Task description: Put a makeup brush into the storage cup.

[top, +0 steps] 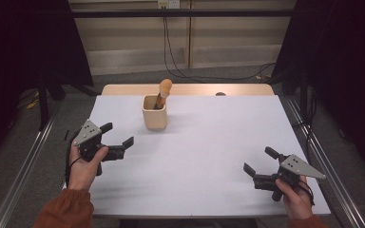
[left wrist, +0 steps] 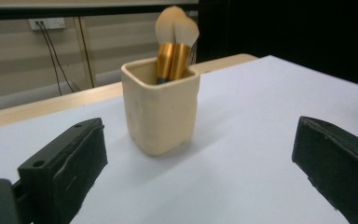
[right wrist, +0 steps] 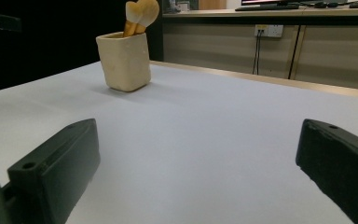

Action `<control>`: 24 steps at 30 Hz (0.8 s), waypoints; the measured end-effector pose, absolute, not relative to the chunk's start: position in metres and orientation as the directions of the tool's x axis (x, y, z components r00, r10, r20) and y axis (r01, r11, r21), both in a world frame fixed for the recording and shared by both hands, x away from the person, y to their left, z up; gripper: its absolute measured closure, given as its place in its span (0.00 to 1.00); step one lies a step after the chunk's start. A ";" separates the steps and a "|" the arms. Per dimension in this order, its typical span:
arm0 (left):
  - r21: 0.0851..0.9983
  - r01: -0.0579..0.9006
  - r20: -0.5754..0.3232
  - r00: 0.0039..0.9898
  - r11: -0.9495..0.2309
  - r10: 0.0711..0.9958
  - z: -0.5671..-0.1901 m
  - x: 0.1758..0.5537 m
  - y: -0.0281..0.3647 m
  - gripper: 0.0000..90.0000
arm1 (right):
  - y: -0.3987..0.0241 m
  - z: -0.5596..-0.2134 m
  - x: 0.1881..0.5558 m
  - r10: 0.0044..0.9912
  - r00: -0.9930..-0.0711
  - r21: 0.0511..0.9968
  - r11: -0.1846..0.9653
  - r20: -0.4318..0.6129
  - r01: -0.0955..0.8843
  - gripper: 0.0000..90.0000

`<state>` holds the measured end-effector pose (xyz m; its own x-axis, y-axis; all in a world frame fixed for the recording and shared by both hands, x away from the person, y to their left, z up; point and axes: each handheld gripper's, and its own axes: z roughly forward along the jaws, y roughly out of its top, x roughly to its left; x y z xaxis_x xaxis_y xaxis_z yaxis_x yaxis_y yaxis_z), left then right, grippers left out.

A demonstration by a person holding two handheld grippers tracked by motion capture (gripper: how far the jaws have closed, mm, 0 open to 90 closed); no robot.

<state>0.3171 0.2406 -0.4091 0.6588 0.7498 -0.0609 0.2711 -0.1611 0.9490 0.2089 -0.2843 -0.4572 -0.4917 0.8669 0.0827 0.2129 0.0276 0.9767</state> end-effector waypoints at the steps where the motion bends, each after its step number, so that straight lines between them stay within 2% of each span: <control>1: 0.946 0.277 -0.061 0.658 -0.167 0.750 -0.410 0.316 0.242 0.03 | -0.284 -0.457 0.209 0.867 -0.491 0.976 0.025 0.086 0.214 0.00; 24: 0.948 0.270 -0.051 0.654 -0.170 0.755 -0.426 0.276 0.253 0.04 | -0.286 -0.458 0.209 0.868 -0.489 0.976 0.028 0.083 0.214 0.00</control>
